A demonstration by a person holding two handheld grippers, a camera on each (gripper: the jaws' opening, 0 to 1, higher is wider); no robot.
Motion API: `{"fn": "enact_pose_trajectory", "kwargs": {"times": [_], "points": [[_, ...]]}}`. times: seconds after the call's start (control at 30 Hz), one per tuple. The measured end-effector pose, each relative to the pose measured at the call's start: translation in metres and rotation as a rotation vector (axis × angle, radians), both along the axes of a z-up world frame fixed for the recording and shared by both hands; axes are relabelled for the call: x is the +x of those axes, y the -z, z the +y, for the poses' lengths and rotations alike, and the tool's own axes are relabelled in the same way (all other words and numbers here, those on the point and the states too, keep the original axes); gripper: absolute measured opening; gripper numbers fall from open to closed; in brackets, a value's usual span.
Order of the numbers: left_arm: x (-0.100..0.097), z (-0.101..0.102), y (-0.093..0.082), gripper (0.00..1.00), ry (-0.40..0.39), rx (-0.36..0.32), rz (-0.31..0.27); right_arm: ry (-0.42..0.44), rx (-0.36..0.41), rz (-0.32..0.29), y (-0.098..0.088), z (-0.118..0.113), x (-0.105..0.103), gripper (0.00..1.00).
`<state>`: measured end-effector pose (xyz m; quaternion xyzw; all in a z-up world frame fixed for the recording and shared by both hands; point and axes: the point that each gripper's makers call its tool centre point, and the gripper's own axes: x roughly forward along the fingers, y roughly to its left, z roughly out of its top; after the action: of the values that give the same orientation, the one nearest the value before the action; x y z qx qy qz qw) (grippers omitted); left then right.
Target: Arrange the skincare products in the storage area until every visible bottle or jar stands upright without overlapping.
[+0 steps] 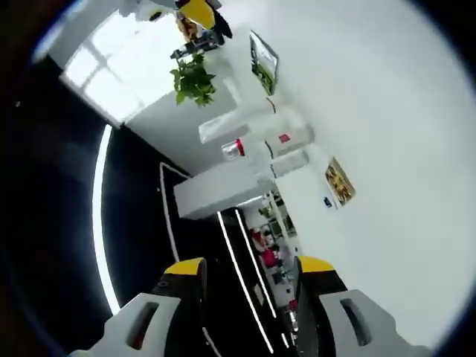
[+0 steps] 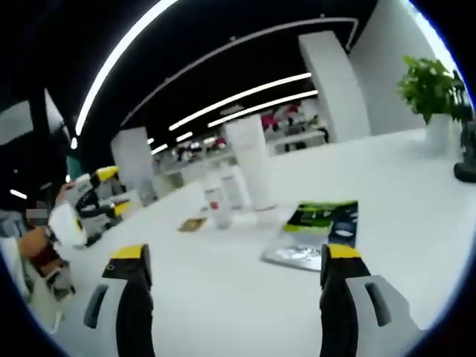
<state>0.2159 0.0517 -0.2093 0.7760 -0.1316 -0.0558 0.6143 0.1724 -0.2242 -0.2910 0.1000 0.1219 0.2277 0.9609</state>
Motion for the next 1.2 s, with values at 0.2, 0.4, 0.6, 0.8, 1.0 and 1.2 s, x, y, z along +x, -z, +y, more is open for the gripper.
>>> {"fn": "enact_pose_trajectory", "kwargs": {"times": [0.2,0.4,0.6,0.8,1.0,1.2], "points": [[-0.008,0.003,-0.013,0.48,-0.003,-0.12,0.002,0.044,-0.03,0.052,0.015,-0.017,0.015,0.91],[-0.008,0.014,-0.017,0.49,-0.024,-0.239,0.016,0.073,-0.07,0.114,0.019,-0.033,0.037,0.9],[-0.008,0.017,0.0,0.52,0.007,-0.533,0.198,0.085,-0.105,0.18,0.02,-0.04,0.051,0.89],[0.0,0.019,0.033,0.52,0.032,-0.928,0.503,0.109,-0.033,0.312,0.023,-0.048,0.061,0.84],[0.001,0.013,0.061,0.52,0.038,-1.103,0.673,0.166,-0.058,0.483,0.035,-0.061,0.066,0.83],[-0.005,0.004,0.07,0.52,0.084,-1.306,0.798,0.192,-0.16,0.632,0.044,-0.068,0.067,0.86]]}}
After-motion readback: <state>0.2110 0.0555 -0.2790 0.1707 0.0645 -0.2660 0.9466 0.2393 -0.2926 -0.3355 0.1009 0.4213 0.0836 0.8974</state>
